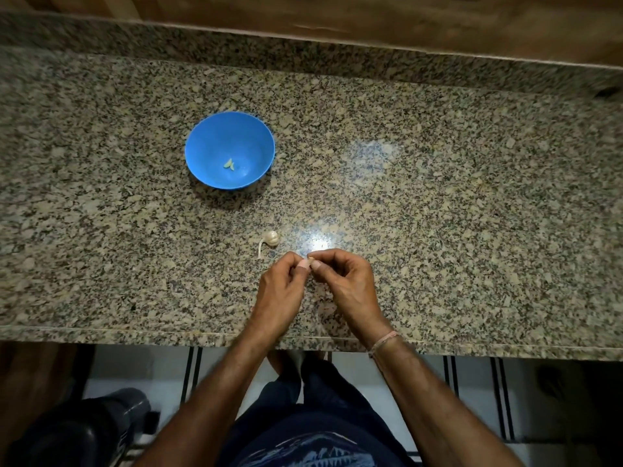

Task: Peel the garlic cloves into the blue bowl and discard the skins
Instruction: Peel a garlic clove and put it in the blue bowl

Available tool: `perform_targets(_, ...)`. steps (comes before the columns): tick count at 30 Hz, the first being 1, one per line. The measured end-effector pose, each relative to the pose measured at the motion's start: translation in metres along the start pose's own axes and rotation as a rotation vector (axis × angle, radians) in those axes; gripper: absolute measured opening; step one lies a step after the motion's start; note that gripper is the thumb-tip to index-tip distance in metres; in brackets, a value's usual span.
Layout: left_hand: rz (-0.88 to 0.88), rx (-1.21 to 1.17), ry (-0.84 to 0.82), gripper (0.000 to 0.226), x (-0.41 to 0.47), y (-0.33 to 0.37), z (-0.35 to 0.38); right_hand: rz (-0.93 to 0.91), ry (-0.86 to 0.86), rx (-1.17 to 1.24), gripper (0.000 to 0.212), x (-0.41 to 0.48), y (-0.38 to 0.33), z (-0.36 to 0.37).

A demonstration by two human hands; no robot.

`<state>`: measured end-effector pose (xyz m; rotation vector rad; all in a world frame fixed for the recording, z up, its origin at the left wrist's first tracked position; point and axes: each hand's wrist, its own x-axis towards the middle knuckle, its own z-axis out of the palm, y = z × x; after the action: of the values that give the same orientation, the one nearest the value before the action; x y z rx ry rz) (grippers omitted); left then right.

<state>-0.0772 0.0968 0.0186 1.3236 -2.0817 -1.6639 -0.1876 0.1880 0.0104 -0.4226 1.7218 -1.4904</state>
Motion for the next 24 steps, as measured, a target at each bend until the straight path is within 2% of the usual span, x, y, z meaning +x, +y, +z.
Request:
perform_targets(5,-0.014,-0.017,0.035,0.024,0.004,-0.003,0.007,0.010,-0.082,-0.057,0.013,0.012,0.000,-0.009)
perform_targets(10,-0.290,-0.514,-0.032,0.021,0.011,-0.013,0.018,-0.007,-0.085,-0.156,0.015,0.021,0.004,-0.013)
perform_targets(13,-0.334,-0.633,-0.033,0.019,0.013,-0.013,0.020,-0.020,-0.076,-0.227,0.016,0.024,0.005,-0.013)
perform_targets(16,-0.292,-0.512,0.010,0.021,0.012,-0.015,0.021,-0.146,-0.050,-0.400,0.026,0.029,0.007,-0.015)
perform_targets(19,-0.188,-0.260,0.052,0.022,0.011,-0.012,0.020,-0.239,-0.016,-0.457,0.016,0.032,0.005,-0.016)
perform_targets(22,-0.080,-0.029,0.125,0.020,0.012,-0.007,0.022,-0.112,-0.075,-0.301,0.006,0.033,0.000,-0.018)
perform_targets(24,-0.074,-0.023,0.140,0.020,0.013,-0.006,0.023,-0.054,-0.081,-0.259,0.005,0.035,0.001,-0.019)
